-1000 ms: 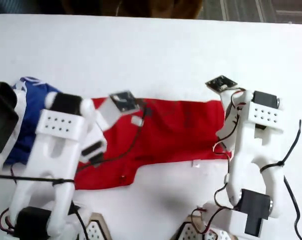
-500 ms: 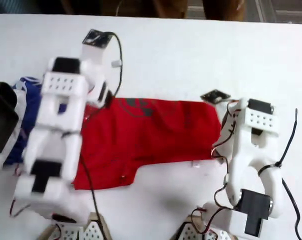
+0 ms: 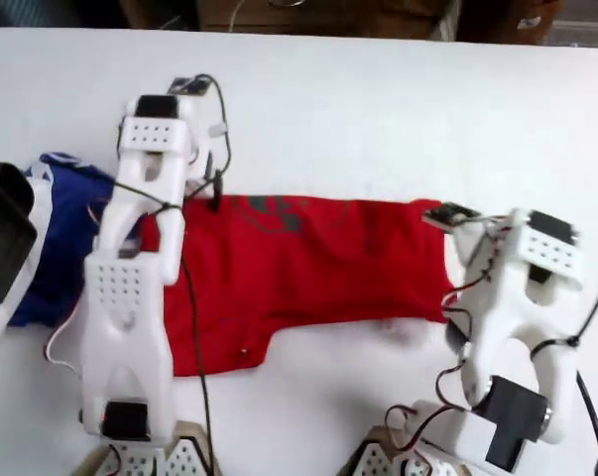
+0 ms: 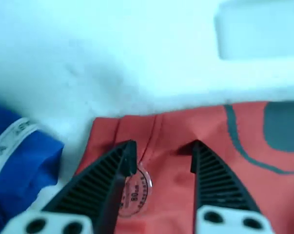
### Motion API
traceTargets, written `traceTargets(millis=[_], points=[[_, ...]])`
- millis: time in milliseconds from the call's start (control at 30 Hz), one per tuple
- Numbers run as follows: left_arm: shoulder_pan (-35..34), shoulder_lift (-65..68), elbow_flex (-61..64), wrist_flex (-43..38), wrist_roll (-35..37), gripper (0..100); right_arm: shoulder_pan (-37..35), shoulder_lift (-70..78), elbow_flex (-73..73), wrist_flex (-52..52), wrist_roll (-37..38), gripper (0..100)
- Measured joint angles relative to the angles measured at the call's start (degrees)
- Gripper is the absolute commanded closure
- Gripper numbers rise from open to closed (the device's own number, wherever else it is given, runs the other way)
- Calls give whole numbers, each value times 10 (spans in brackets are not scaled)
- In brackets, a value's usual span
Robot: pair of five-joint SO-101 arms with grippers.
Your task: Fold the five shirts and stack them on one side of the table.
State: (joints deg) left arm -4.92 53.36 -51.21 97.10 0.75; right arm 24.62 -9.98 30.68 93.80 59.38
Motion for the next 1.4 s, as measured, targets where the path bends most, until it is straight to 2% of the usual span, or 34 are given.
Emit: traceTargets(millis=[33,100,133,167,233,367,500,633,800,967,1133,1400], points=[[0,18,-17,5,0,797,11,0,-9,-2,6,771],[0,47,-51,18,0,797,18,0,-33,-14,10,966],[0,59,-67,25,0,797,18,0,-47,-19,10,994],[-1,69,-83,30,1,797,18,0,-61,-33,10,940],[-1,88,-107,32,2,797,17,0,-78,-68,8,988],[-2,113,-133,36,2,797,-11,0,-84,-169,-22,981],[-3,123,-146,37,2,797,-82,21,-97,-274,-76,979],[-3,126,-147,40,2,797,-157,76,-127,-352,-93,979],[-3,127,-148,43,2,797,-229,175,-178,-373,-96,979],[-5,129,-148,43,2,797,-211,294,-255,-372,-96,979],[-5,129,-148,43,2,797,-159,385,-350,-331,-95,979],[-5,129,-148,43,2,797,-106,423,-447,-284,-96,979]])
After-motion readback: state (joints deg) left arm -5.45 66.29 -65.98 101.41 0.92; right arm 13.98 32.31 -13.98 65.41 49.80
